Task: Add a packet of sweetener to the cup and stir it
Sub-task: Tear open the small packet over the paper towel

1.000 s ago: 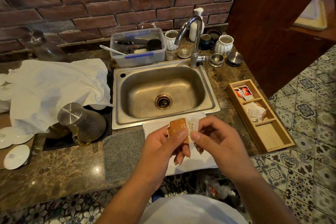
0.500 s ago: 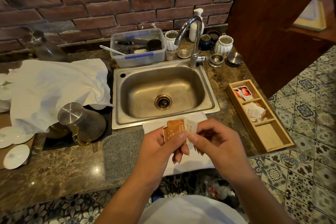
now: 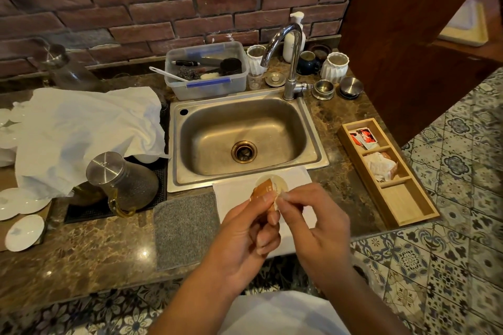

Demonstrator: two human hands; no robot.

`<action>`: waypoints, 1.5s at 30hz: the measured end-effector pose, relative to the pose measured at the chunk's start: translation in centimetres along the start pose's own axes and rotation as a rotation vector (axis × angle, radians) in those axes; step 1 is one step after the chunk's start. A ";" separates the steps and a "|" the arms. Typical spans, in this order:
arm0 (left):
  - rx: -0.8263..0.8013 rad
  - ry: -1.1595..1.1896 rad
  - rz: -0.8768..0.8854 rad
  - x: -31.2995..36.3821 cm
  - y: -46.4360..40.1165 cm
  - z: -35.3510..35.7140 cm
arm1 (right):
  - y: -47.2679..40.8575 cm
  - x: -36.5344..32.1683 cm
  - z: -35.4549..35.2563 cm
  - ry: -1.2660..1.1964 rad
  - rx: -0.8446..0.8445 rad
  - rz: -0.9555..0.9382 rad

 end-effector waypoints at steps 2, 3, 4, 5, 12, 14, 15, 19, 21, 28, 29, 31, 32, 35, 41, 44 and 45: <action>0.038 -0.163 0.029 0.6 0.2 -0.3 | 0.0 1.2 0.4 -0.154 -0.126 0.249; 0.055 -0.249 0.045 1.0 0.4 -0.4 | 0.1 1.5 0.5 -0.222 -0.179 0.324; 0.065 -0.327 0.062 1.3 0.5 -0.4 | 0.1 1.7 0.4 -0.260 -0.211 0.354; 0.069 -0.394 0.079 1.7 0.7 -0.4 | -0.1 1.6 0.3 -0.273 -0.230 0.358; 0.067 -0.500 0.083 2.4 0.5 -0.1 | -0.1 1.2 0.5 -0.238 -0.287 0.313; 0.004 -0.310 0.004 1.7 0.2 -0.1 | -0.1 0.8 0.5 -0.128 -0.227 0.216; -0.025 -0.212 -0.033 1.3 0.1 0.0 | -0.2 0.3 0.3 -0.039 -0.178 0.130; -0.037 0.013 -0.108 0.1 -0.1 -0.2 | 0.0 -0.9 0.2 0.231 0.015 -0.228; -0.015 0.017 -0.104 -0.1 -0.1 -0.1 | 0.0 -0.5 0.3 0.200 0.040 -0.215; 0.020 -0.371 -0.028 1.5 0.5 -0.8 | -0.7 1.5 0.6 0.045 -0.473 0.124; 0.011 -0.397 -0.036 1.6 0.6 -0.8 | -0.8 1.3 0.4 0.047 -0.497 0.118; -0.011 -0.448 -0.036 1.9 0.7 -0.6 | -1.1 1.1 0.0 0.017 -0.493 0.126; -0.020 -0.467 -0.032 2.0 0.7 -0.5 | -1.1 1.1 -0.1 0.007 -0.488 0.131; -0.027 -0.496 -0.011 2.3 0.7 0.0 | -1.3 0.9 -0.1 0.005 -0.493 0.120; 0.007 -0.337 -0.033 1.8 0.3 0.0 | -1.5 0.1 -0.1 0.179 -0.264 -0.062; -0.004 -0.140 -0.076 0.6 -0.2 0.3 | -1.1 -0.1 0.0 0.236 -0.050 -0.188; -0.006 -0.078 -0.092 0.1 -0.4 0.4 | -0.9 -0.1 -0.1 0.239 0.008 -0.219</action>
Point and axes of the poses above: each hand's wrist, its own y-axis away from the middle knuckle, its own z-axis out of the palm, x = y × z, the point moved 6 cm from there along -y, towards the middle knuckle, and after that the axes turned 7 degrees about y, right-handed, at the moved point
